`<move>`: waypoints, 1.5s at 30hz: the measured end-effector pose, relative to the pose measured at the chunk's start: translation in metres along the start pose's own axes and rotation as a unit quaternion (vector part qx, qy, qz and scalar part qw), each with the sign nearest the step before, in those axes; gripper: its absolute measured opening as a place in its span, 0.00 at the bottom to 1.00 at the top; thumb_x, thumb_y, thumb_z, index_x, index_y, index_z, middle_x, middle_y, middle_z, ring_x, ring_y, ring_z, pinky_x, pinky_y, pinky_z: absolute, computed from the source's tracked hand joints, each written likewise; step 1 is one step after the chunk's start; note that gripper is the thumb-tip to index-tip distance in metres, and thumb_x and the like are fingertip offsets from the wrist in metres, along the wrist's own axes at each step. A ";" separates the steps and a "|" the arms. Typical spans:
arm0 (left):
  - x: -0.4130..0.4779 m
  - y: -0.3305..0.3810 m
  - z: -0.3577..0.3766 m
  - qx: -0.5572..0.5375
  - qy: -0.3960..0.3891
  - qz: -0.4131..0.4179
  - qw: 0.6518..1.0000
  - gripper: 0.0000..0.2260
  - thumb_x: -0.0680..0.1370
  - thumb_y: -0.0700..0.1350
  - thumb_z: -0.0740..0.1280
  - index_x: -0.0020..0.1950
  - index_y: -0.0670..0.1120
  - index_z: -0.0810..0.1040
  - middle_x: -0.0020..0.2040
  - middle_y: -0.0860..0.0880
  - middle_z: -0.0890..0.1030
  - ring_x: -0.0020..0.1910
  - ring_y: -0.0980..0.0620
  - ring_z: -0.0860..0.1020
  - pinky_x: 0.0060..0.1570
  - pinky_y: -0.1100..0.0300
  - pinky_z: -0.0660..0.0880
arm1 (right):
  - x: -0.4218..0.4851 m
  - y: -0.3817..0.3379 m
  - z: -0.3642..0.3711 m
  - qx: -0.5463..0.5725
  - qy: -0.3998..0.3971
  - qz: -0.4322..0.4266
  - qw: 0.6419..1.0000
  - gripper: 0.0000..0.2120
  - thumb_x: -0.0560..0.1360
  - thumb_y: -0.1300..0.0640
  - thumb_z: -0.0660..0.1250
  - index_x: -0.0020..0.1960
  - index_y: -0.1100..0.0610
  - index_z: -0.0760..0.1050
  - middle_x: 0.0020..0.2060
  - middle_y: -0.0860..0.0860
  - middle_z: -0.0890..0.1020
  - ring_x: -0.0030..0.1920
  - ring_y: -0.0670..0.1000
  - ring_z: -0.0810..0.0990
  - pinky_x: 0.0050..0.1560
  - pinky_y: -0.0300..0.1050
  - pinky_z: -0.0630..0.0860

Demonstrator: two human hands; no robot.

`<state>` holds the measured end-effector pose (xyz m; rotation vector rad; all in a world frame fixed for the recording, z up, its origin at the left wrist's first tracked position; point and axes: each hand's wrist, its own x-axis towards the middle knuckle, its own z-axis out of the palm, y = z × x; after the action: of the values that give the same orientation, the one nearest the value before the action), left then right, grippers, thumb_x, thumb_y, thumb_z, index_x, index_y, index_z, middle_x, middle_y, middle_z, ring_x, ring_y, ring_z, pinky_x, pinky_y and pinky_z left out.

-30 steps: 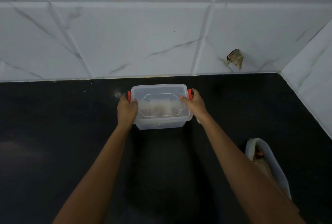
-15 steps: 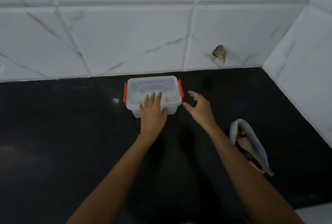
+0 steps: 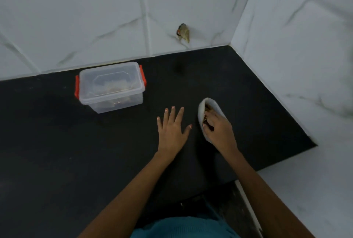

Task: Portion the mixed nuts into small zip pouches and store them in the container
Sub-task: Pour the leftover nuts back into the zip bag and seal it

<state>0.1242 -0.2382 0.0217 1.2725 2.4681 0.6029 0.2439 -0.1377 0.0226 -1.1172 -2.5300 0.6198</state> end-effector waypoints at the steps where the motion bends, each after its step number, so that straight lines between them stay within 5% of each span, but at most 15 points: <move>1: 0.000 0.006 0.007 0.011 -0.010 0.007 1.000 0.29 0.79 0.56 0.57 0.76 0.51 0.49 0.77 0.47 0.49 0.76 0.48 0.44 0.72 0.47 0.42 | -0.004 0.010 -0.002 -0.021 0.007 -0.010 1.000 0.16 0.72 0.62 0.67 0.59 0.59 0.76 0.57 0.55 0.78 0.56 0.54 0.77 0.59 0.46 0.72; 3: 0.001 0.018 0.018 0.015 -0.027 0.014 0.999 0.29 0.79 0.56 0.57 0.76 0.52 0.48 0.77 0.47 0.48 0.76 0.48 0.44 0.72 0.47 0.42 | -0.011 0.025 -0.007 -0.047 0.017 0.000 0.999 0.15 0.71 0.64 0.67 0.58 0.60 0.77 0.54 0.56 0.79 0.53 0.57 0.78 0.54 0.52 0.75; 9: 0.006 0.042 0.044 -0.094 -0.073 0.005 0.993 0.28 0.79 0.50 0.61 0.76 0.53 0.51 0.77 0.45 0.50 0.76 0.47 0.50 0.72 0.53 0.53 | -0.023 0.047 -0.020 -0.083 -0.003 0.081 0.993 0.13 0.76 0.55 0.64 0.59 0.57 0.75 0.53 0.53 0.75 0.52 0.51 0.74 0.45 0.40 0.69; 14: 0.005 0.054 0.055 -0.190 -0.078 -0.030 0.978 0.26 0.79 0.43 0.62 0.75 0.51 0.57 0.76 0.45 0.54 0.74 0.48 0.58 0.68 0.56 0.61 | -0.021 0.050 -0.023 -0.099 -0.026 0.080 0.992 0.14 0.77 0.49 0.62 0.58 0.55 0.76 0.54 0.50 0.73 0.52 0.48 0.73 0.44 0.40 0.72; 18: 0.005 0.056 0.060 -0.230 -0.053 -0.049 0.970 0.26 0.77 0.38 0.64 0.74 0.45 0.60 0.74 0.44 0.62 0.74 0.50 0.58 0.70 0.59 0.57 | -0.019 0.049 -0.021 -0.105 -0.014 0.081 0.991 0.11 0.76 0.52 0.63 0.54 0.56 0.77 0.53 0.50 0.73 0.50 0.47 0.72 0.43 0.38 0.72; 24: 0.009 0.055 0.060 -0.290 -0.048 -0.076 0.953 0.27 0.75 0.34 0.65 0.73 0.43 0.62 0.70 0.44 0.69 0.68 0.49 0.69 0.67 0.52 0.68 | -0.022 0.052 -0.024 -0.021 0.067 0.085 0.994 0.07 0.74 0.59 0.66 0.49 0.61 0.77 0.49 0.52 0.75 0.47 0.48 0.75 0.41 0.41 0.74; 29: 0.011 0.053 0.061 -0.310 -0.056 -0.087 0.945 0.27 0.75 0.34 0.65 0.73 0.43 0.62 0.70 0.44 0.68 0.68 0.49 0.69 0.66 0.51 0.69 | -0.022 0.062 -0.024 0.011 0.061 0.115 0.991 0.04 0.74 0.59 0.67 0.46 0.59 0.79 0.46 0.50 0.76 0.46 0.45 0.72 0.37 0.30 0.65; 31: 0.012 0.051 0.062 -0.313 -0.057 -0.086 0.944 0.27 0.75 0.35 0.65 0.73 0.44 0.62 0.71 0.44 0.67 0.69 0.49 0.68 0.66 0.50 0.69 | -0.018 0.063 -0.029 0.116 0.054 0.184 0.975 0.02 0.73 0.59 0.68 0.44 0.58 0.78 0.44 0.49 0.76 0.44 0.45 0.74 0.36 0.30 0.66; 34: 0.013 0.050 0.061 -0.316 -0.058 -0.086 0.943 0.25 0.76 0.35 0.64 0.72 0.44 0.63 0.70 0.44 0.68 0.68 0.48 0.69 0.66 0.50 0.69 | -0.007 0.061 -0.041 0.316 -0.011 0.310 0.897 0.01 0.74 0.59 0.67 0.43 0.55 0.78 0.42 0.49 0.79 0.42 0.44 0.76 0.37 0.34 0.69; 39: 0.018 0.045 0.059 -0.301 -0.063 -0.080 0.948 0.23 0.76 0.36 0.64 0.71 0.45 0.65 0.68 0.46 0.69 0.63 0.50 0.73 0.62 0.60 0.71 | 0.018 0.057 -0.058 0.413 -0.098 0.374 0.824 0.07 0.75 0.60 0.66 0.52 0.57 0.78 0.45 0.50 0.80 0.46 0.46 0.77 0.43 0.38 0.73; 43: 0.021 0.043 0.055 -0.298 -0.071 -0.073 0.949 0.22 0.77 0.36 0.64 0.70 0.45 0.67 0.68 0.46 0.69 0.61 0.51 0.74 0.55 0.69 0.70 | 0.053 0.047 -0.058 0.416 -0.133 0.356 0.826 0.10 0.76 0.63 0.63 0.56 0.58 0.78 0.50 0.53 0.81 0.52 0.50 0.79 0.57 0.46 0.75; 45: 0.022 0.040 0.053 -0.300 -0.076 -0.069 0.948 0.22 0.76 0.36 0.65 0.70 0.45 0.68 0.67 0.46 0.70 0.60 0.53 0.75 0.51 0.75 0.69 | 0.075 0.036 -0.053 0.388 -0.145 0.334 0.847 0.10 0.75 0.64 0.64 0.55 0.58 0.79 0.50 0.52 0.81 0.50 0.48 0.79 0.53 0.41 0.76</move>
<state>0.1633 -0.1872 -0.0062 0.8580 1.9925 1.0668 0.2401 -0.0456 0.0578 -1.5957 -1.6614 1.8917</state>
